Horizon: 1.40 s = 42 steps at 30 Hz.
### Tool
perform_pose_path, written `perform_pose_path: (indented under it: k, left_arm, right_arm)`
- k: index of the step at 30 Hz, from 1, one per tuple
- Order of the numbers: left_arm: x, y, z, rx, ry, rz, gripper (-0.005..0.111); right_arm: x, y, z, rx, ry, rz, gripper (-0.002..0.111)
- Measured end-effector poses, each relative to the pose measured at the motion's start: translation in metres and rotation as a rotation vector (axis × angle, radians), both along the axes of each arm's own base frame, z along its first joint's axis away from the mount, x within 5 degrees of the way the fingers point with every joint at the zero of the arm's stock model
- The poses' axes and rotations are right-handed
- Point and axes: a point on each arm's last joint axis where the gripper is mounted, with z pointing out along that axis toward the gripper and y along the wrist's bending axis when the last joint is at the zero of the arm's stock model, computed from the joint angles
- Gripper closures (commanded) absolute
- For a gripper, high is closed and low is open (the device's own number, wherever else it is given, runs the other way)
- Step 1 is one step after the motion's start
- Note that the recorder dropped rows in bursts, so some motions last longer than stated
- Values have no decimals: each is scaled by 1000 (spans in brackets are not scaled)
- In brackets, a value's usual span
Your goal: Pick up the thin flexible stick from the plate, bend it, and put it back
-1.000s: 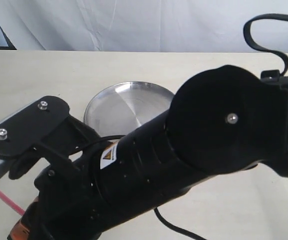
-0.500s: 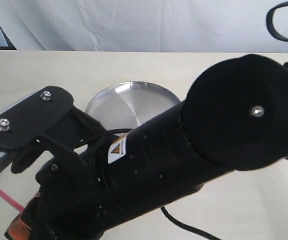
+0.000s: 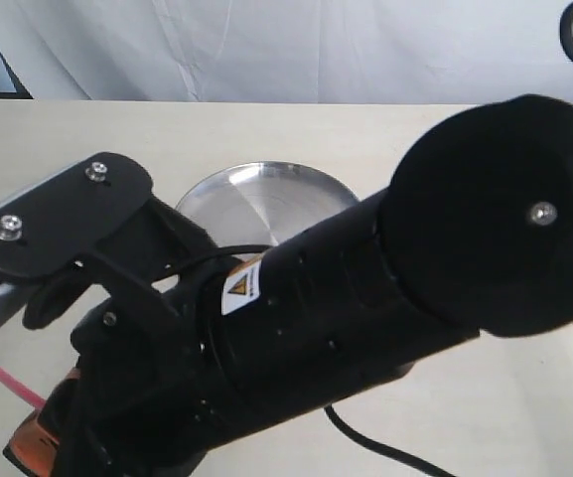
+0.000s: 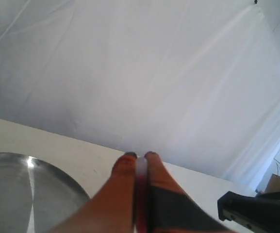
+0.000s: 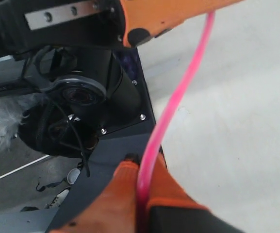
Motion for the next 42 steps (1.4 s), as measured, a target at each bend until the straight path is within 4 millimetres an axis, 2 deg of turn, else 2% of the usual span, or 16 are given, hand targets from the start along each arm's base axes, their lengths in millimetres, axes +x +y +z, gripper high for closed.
perform_pose_path:
  k: [2,7,10,14,18,29,34,37,40,42]
  left_arm:
    - [1,1,0,-25,12,9,107]
    - [3,6,5,-232,89,18,103]
    - [4,8,5,-277,112,31,91]
    - [3,8,8,-338,118,9,69]
    - [1,7,11,-362,105,-21,60]
    - [-6,1,17,-372,37,-123,60]
    - [-8,-1,19,-357,13,-153,63]
    - [-9,-2,18,-326,2,-159,80]
    - [-9,-4,16,-287,-7,-159,104]
    - [-9,-4,16,-267,-15,-164,106]
  right_arm:
    - [2,0,1,8,-9,-14,109]
    - [9,3,2,40,-50,-82,109]
    - [14,5,-1,45,-61,-115,109]
    - [18,9,-7,45,-46,-146,109]
    - [21,12,-10,53,-38,-177,109]
    - [24,21,6,106,-10,-177,109]
    - [25,35,-3,71,39,-123,109]
    - [20,45,-8,50,49,-71,109]
    - [9,54,-8,47,35,-11,109]
    - [5,57,-5,51,25,13,109]
